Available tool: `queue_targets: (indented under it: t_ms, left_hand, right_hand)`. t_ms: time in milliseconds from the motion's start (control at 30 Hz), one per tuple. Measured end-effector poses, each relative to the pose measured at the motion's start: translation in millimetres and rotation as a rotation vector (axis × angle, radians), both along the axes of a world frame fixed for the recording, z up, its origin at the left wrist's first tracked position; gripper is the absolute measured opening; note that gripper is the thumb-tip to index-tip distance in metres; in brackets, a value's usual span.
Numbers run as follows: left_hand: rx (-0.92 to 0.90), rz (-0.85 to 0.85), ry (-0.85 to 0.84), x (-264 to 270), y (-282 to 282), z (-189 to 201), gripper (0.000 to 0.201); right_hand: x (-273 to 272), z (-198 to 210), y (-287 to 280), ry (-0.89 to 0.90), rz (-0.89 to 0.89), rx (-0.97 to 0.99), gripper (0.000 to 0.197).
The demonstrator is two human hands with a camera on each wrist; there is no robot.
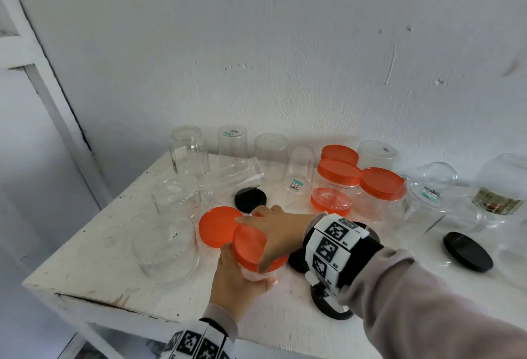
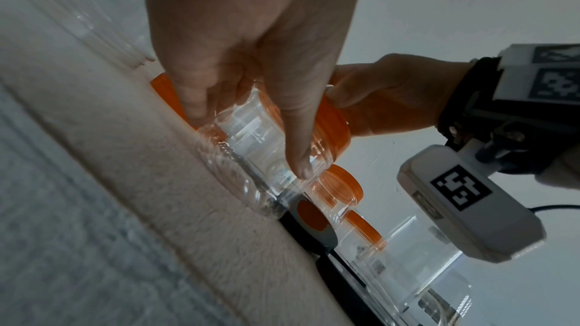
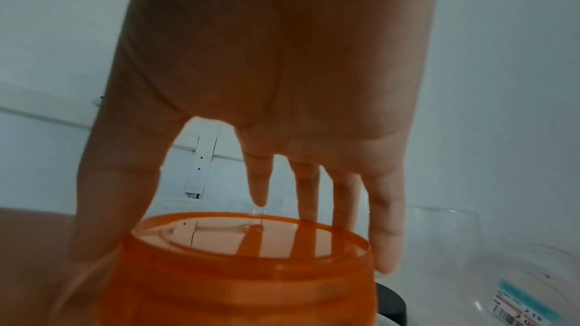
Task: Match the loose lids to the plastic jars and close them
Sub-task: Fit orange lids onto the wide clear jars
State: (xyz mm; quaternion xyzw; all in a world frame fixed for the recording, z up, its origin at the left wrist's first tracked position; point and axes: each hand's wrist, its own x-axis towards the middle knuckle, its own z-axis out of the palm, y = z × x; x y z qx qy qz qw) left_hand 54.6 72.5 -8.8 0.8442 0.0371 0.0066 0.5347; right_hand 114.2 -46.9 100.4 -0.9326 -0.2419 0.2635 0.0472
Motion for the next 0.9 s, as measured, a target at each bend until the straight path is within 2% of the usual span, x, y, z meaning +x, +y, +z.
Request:
queue_targets:
  t_ms: [133, 233, 367, 467, 600, 700, 767, 900]
  left_hand:
    - [0.008, 0.004, -0.007, 1, 0, -2, 0.096]
    - [0.012, 0.008, -0.014, 1, -1, -3, 0.097]
    - [0.023, 0.011, -0.010, 1, -1, -4, 0.100]
    - [0.029, 0.016, -0.003, 3, -1, -5, 0.099]
    - [0.034, 0.010, -0.016, 3, -2, -5, 0.098]
    - [0.021, -0.001, -0.041, 3, -2, -7, 0.099]
    - [0.052, -0.003, -0.039, 3, -1, -8, 0.100]
    - [0.036, 0.024, -0.009, 4, -1, -8, 0.101]
  right_hand:
    - [-2, -6, -1, -0.091, -0.023, -0.019, 0.093]
    - [-7, -13, 3, -0.182, -0.092, -0.025, 0.095]
    - [-5, -10, 0, -0.028, -0.066, -0.021, 0.105]
    - [-2, -5, -3, -0.002, 0.015, 0.005, 0.101]
    - [-3, -10, -1, -0.116, -0.029, 0.007, 0.093]
    - [-5, -16, 2, -0.192, -0.111, -0.004, 0.100]
    - [-4, -16, 1, -0.122, -0.119, 0.014, 0.104]
    - [-1, -8, -4, -0.013, 0.005, -0.007, 0.102]
